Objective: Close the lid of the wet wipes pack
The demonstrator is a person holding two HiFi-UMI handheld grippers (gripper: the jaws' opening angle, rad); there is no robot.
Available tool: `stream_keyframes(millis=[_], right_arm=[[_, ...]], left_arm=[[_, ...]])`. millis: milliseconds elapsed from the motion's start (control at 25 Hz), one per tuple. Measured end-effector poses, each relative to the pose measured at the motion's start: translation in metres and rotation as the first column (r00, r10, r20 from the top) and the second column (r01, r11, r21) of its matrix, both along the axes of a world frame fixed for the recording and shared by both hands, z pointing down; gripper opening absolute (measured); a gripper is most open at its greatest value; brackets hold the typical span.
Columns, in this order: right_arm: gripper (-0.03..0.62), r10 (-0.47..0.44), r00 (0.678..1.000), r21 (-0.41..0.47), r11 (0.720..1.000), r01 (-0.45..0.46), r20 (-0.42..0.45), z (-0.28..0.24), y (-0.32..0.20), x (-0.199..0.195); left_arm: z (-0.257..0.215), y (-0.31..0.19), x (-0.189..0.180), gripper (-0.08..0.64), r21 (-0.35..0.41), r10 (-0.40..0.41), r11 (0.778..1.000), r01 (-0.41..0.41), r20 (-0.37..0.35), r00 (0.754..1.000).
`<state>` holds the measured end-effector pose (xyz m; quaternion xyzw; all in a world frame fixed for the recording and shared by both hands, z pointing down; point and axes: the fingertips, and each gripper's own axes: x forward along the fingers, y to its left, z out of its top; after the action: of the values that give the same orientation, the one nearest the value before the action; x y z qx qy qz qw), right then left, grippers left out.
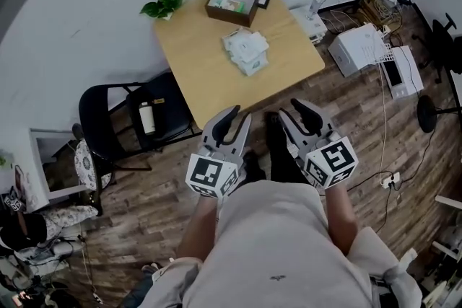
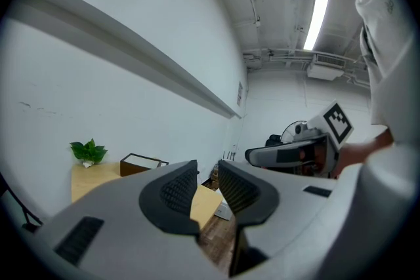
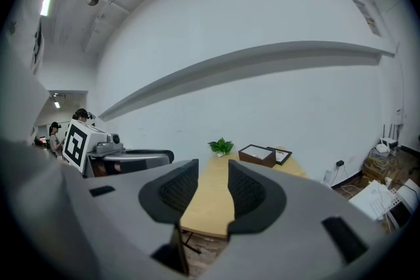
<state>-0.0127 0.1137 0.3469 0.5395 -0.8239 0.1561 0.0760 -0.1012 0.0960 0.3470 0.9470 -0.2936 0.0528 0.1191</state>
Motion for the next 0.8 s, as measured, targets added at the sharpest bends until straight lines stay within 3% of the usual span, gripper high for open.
stream_keyframes(millis=[800], right_arm=[[0.124, -0.136, 0.99, -0.026, 0.99, 0.137, 0.038, 0.013, -0.166, 0.053]], left_arm=[[-0.001, -0.129, 0.036, 0.078, -0.011, -0.146, 0.989, 0.147, 0.088, 0.985]])
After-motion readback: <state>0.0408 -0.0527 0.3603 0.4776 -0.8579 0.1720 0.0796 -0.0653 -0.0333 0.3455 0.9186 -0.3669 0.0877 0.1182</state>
